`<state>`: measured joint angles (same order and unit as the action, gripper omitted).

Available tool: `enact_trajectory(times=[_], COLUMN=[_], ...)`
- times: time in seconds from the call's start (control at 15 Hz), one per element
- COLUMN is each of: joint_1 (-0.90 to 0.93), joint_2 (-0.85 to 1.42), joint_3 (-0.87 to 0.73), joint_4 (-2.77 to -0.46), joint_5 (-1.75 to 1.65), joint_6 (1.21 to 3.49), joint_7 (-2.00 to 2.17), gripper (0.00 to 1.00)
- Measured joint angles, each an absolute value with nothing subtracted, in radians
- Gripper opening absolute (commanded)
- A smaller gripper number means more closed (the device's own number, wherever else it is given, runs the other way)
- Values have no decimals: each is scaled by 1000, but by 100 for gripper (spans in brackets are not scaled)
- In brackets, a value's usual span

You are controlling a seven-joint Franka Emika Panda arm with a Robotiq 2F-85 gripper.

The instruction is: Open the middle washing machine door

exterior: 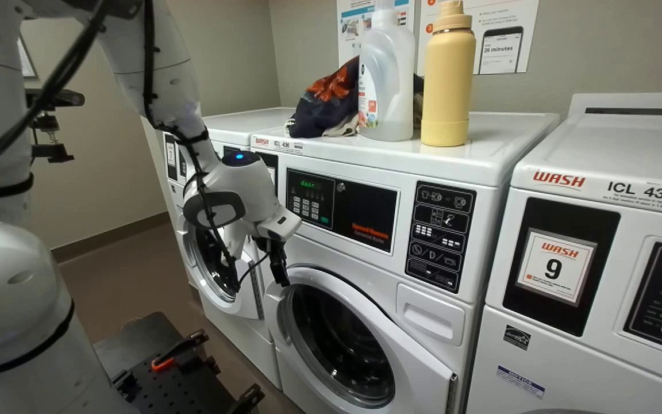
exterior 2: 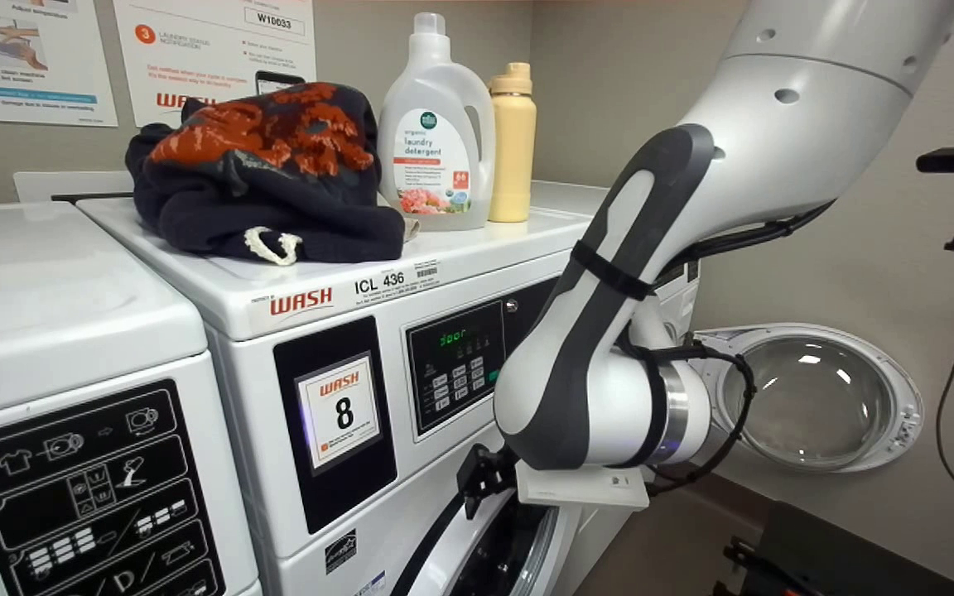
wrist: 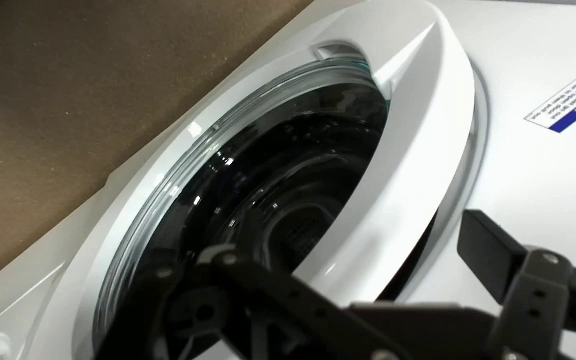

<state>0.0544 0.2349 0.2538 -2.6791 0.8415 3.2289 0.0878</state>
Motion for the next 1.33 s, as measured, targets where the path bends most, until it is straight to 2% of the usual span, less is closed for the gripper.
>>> enact_trajectory(times=[0.73,1.33], joint_1=[-67,-71], joint_2=[447,467], joint_3=[355,358], joint_4=[-2594,-2581], joint_5=[815,806], joint_6=[3438,3452], joint_7=[89,88], gripper=[100,100])
